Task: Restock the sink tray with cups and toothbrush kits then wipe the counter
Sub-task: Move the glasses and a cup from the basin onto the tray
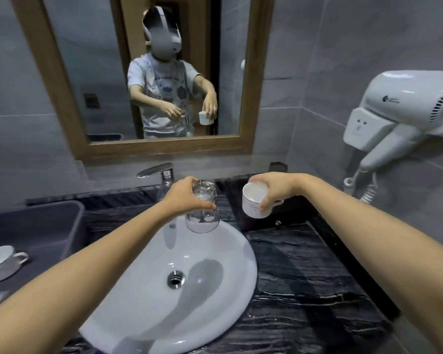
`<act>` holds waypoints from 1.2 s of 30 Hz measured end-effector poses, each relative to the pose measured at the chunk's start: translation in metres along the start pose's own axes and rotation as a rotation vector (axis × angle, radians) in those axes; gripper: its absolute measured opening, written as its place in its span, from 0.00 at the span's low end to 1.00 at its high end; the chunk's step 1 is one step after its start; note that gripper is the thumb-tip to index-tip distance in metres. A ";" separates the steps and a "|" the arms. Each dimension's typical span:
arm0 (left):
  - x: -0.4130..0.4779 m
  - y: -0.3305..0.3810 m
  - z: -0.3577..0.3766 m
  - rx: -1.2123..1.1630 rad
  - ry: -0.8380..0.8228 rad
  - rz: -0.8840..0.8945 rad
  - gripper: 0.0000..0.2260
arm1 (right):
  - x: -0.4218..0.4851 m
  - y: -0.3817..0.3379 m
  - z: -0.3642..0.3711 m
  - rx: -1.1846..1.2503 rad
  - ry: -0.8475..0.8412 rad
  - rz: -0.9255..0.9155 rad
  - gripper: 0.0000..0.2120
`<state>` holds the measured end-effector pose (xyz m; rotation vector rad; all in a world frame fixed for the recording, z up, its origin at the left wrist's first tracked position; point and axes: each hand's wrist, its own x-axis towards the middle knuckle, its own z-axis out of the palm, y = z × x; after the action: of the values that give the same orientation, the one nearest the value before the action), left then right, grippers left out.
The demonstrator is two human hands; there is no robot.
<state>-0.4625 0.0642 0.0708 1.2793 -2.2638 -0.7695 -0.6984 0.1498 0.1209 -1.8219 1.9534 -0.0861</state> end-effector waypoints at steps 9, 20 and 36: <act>0.066 0.027 0.059 -0.033 -0.052 -0.004 0.40 | 0.003 0.078 0.009 0.077 0.030 0.055 0.25; 0.177 0.039 0.124 -0.073 -0.039 0.010 0.32 | 0.053 0.143 0.038 0.216 0.179 0.175 0.45; 0.267 0.025 0.182 -0.187 -0.062 -0.044 0.36 | 0.091 0.181 0.065 0.337 0.360 0.274 0.44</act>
<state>-0.7173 -0.1105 -0.0256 1.2365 -2.1591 -1.0233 -0.8434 0.1016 -0.0267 -1.3795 2.2463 -0.6528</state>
